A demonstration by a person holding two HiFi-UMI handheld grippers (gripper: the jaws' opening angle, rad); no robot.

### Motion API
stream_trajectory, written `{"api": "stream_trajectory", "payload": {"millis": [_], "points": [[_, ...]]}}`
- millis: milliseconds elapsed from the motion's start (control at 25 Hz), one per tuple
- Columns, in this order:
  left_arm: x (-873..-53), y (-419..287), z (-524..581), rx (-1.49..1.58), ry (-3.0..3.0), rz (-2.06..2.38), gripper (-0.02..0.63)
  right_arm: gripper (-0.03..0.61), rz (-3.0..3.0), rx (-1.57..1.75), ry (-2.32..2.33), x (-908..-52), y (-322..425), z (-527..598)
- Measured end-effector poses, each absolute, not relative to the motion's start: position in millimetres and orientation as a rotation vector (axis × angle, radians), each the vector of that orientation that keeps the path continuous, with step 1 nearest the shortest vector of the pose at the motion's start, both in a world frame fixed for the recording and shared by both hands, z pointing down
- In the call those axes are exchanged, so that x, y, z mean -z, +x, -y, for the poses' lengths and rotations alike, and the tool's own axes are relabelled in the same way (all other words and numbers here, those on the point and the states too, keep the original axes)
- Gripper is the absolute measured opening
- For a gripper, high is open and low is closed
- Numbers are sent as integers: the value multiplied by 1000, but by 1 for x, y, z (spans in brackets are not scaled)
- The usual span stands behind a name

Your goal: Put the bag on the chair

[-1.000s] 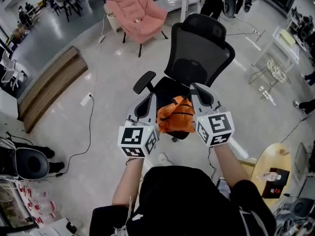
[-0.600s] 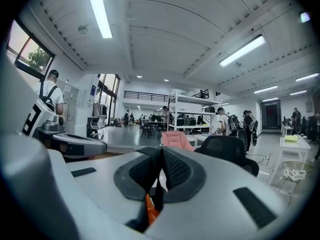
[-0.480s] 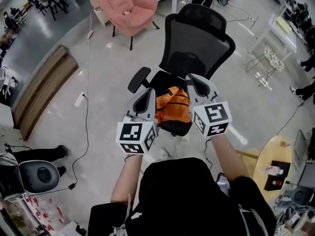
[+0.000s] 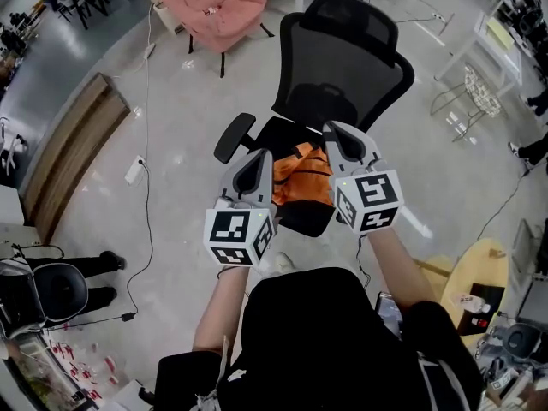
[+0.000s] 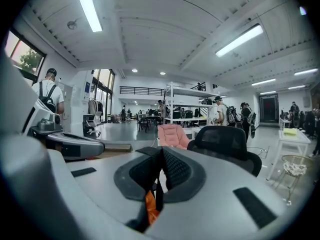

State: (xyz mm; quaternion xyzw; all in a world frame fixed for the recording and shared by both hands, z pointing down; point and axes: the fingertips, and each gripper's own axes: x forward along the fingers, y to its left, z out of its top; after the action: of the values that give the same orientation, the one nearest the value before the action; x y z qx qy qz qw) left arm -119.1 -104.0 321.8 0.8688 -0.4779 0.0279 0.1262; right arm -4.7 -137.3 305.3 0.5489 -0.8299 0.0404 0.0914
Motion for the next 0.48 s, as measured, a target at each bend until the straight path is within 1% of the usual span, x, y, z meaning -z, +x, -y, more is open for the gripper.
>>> {"api": "stream_trajectory", "payload": {"millis": [480], "points": [[-371, -68, 174, -155, 2450, 1363, 11, 0, 2425, -262, 1598, -350, 33, 213]]}}
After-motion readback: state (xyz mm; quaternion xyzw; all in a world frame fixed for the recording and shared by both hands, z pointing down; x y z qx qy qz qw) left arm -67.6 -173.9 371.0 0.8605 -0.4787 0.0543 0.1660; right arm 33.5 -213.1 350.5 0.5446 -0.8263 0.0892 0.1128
